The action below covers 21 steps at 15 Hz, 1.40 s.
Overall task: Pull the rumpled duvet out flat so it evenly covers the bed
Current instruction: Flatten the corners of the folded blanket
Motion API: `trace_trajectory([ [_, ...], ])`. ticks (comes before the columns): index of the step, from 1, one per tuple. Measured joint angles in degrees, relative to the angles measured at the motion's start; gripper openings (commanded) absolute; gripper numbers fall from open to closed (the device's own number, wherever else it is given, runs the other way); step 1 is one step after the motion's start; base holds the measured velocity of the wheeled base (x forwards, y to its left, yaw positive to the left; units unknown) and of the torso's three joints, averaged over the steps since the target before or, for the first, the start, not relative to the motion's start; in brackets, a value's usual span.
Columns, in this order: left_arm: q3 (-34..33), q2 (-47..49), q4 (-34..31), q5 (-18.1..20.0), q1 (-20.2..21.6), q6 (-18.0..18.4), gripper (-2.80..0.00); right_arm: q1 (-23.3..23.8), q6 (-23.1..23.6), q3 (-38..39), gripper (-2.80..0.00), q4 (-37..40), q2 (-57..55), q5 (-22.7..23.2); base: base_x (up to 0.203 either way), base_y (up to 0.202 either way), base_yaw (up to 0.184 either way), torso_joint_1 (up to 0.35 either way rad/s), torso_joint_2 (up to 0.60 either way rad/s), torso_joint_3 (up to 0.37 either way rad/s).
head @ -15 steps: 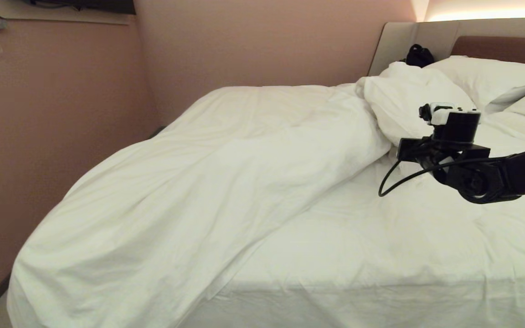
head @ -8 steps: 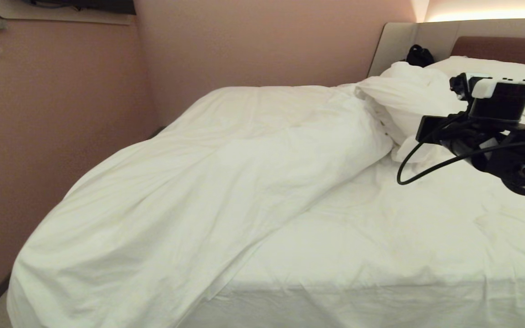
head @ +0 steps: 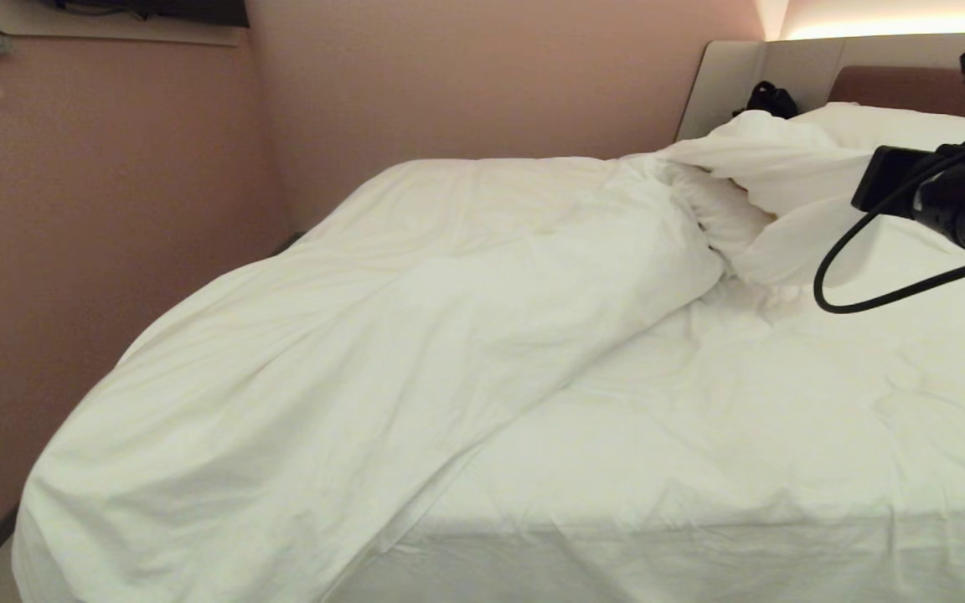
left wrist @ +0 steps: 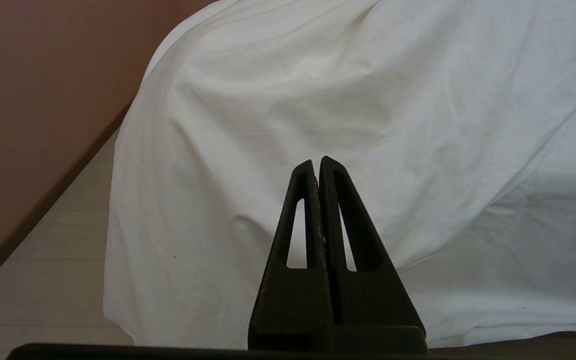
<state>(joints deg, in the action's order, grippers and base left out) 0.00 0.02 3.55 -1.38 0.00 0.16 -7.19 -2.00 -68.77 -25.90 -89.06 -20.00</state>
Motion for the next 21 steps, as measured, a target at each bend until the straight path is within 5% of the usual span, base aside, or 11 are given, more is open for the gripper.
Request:
trace_trajectory([
  [21,0.0,0.0,0.0,0.0,0.0,0.0,-2.80,-0.1,-0.2,0.5,-2.80,24.1,27.3,9.6,0.000,0.000,0.000,0.000,0.00,0.000],
])
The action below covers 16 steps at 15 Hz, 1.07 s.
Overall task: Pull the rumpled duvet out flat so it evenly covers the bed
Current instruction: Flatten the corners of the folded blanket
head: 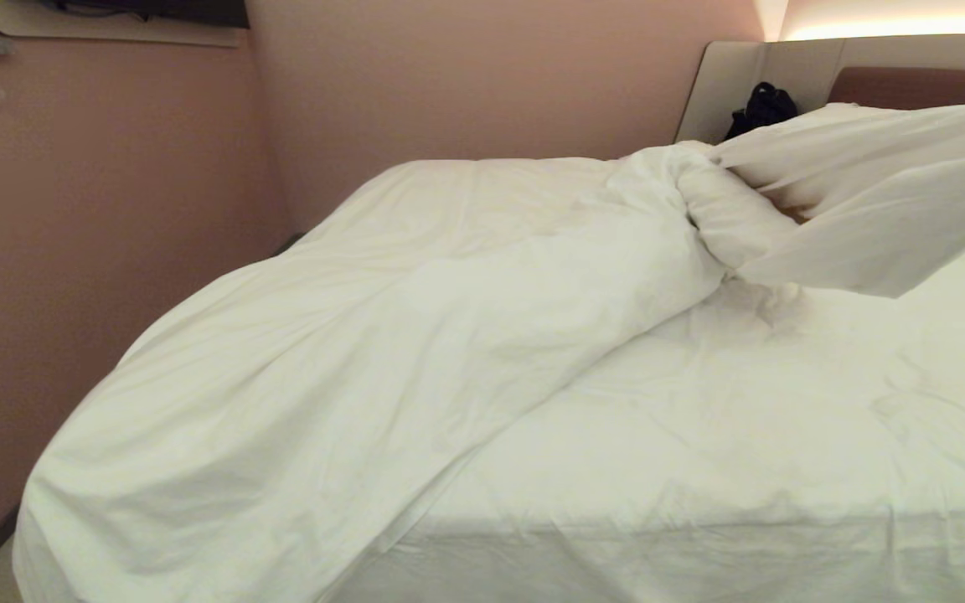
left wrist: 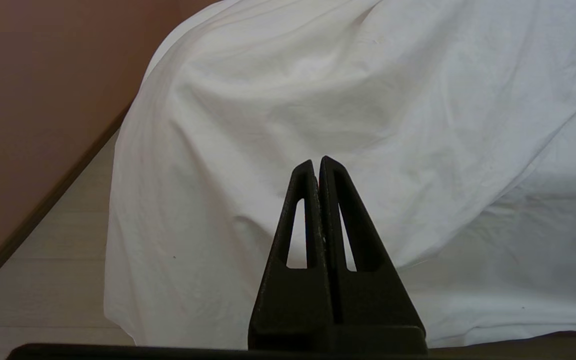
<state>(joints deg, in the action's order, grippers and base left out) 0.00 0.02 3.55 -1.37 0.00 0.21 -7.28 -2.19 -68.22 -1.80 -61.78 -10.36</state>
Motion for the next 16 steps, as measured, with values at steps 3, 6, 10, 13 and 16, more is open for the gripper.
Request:
trace_trajectory([
  [3,0.0,0.0,0.0,0.0,0.0,0.0,-2.80,0.0,0.6,0.6,-2.80,1.1,1.8,0.2,0.000,0.000,0.000,0.000,0.00,0.000],
  [6,0.0,0.0,0.0,0.0,0.0,0.0,-2.80,0.0,2.4,1.8,-2.80,1.2,4.1,1.2,0.000,0.000,0.000,0.000,0.00,0.000],
  [10,0.0,0.0,0.0,0.0,0.0,0.0,-2.80,0.0,3.5,2.8,-2.80,1.1,7.0,3.5,0.000,0.000,0.000,0.000,0.00,0.000],
  [13,0.0,0.0,0.0,0.0,0.0,0.0,-2.80,0.0,3.6,2.9,-2.80,1.1,7.8,3.6,0.000,0.000,0.000,0.000,0.00,0.000],
  [16,0.0,0.0,0.0,0.0,0.0,0.0,-2.80,0.0,3.6,3.3,-2.80,1.1,8.0,3.6,0.000,0.000,0.000,0.000,0.00,0.000],
])
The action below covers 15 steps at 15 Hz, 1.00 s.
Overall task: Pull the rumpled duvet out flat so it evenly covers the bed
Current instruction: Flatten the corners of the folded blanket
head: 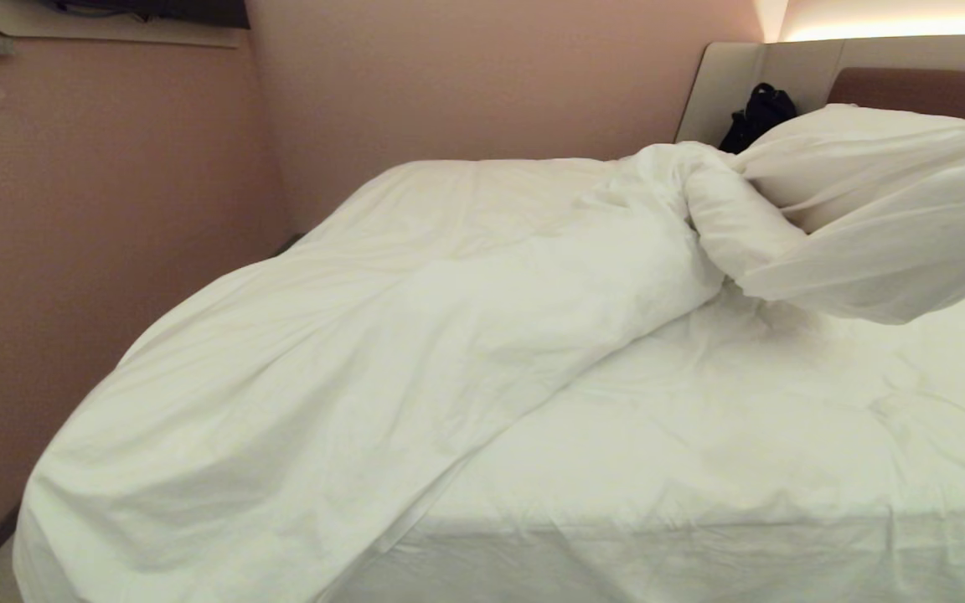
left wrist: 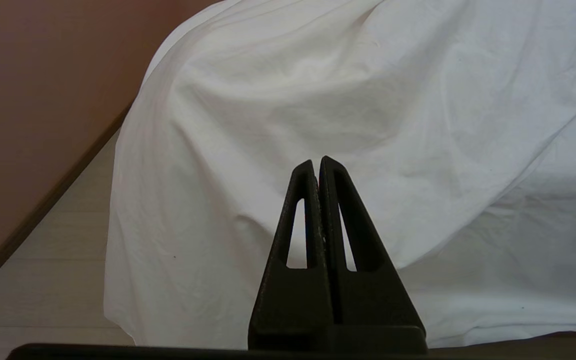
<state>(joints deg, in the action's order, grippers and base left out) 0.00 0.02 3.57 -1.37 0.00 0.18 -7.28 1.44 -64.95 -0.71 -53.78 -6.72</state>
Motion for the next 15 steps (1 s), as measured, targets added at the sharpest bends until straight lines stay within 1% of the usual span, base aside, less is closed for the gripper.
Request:
trace_trajectory([
  [3,0.0,0.0,0.0,0.0,0.0,0.0,-2.80,0.0,1.4,1.3,-2.80,-0.1,0.3,0.2,0.000,0.000,0.000,0.000,0.00,0.000],
  [6,0.0,0.0,0.0,0.0,0.0,0.0,-2.80,0.0,3.9,3.0,-2.80,-0.5,1.1,0.4,0.000,0.000,0.000,0.000,0.00,0.000],
  [10,0.0,0.0,0.0,0.0,0.0,0.0,-2.80,-0.1,6.3,4.4,-2.80,-0.5,2.1,2.6,0.000,0.000,0.000,0.000,0.00,0.000],
  [15,0.0,0.0,0.0,0.0,0.0,0.0,-2.80,-0.1,7.0,4.9,-2.80,-0.6,2.4,3.1,0.000,0.000,0.000,0.000,0.00,0.000],
])
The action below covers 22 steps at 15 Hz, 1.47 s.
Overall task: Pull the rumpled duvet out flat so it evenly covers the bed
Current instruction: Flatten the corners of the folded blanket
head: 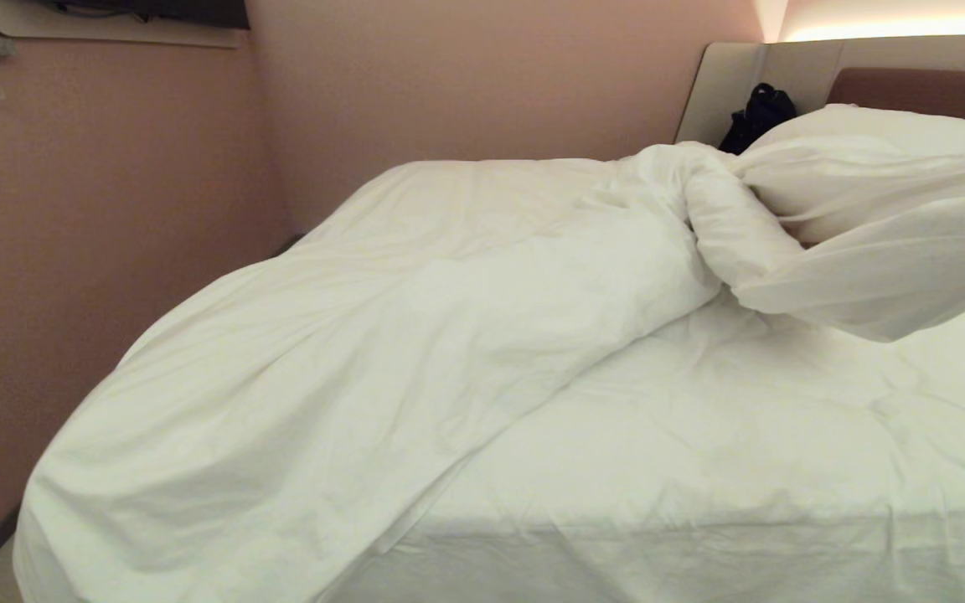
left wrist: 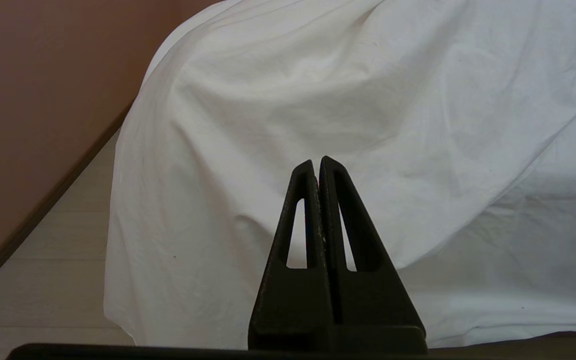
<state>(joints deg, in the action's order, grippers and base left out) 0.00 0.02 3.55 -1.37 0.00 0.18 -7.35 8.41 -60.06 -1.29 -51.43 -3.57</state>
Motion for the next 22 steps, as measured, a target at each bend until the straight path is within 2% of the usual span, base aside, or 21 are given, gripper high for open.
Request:
trace_trajectory([
  [20,0.0,0.0,0.0,0.0,0.0,0.0,-2.80,0.0,0.1,0.1,-2.80,0.4,-0.6,-0.1,0.000,0.000,0.000,0.000,0.00,0.000],
  [21,0.0,0.0,0.0,0.0,0.0,0.0,-2.80,0.0,0.1,0.2,0.00,0.4,-0.6,-0.2,0.000,0.000,0.000,0.000,0.00,0.000],
  [22,0.0,0.0,0.0,0.0,0.0,0.0,-2.80,0.0,0.1,0.2,0.00,0.4,-0.6,-0.2,0.000,0.000,0.000,0.000,0.00,0.000],
])
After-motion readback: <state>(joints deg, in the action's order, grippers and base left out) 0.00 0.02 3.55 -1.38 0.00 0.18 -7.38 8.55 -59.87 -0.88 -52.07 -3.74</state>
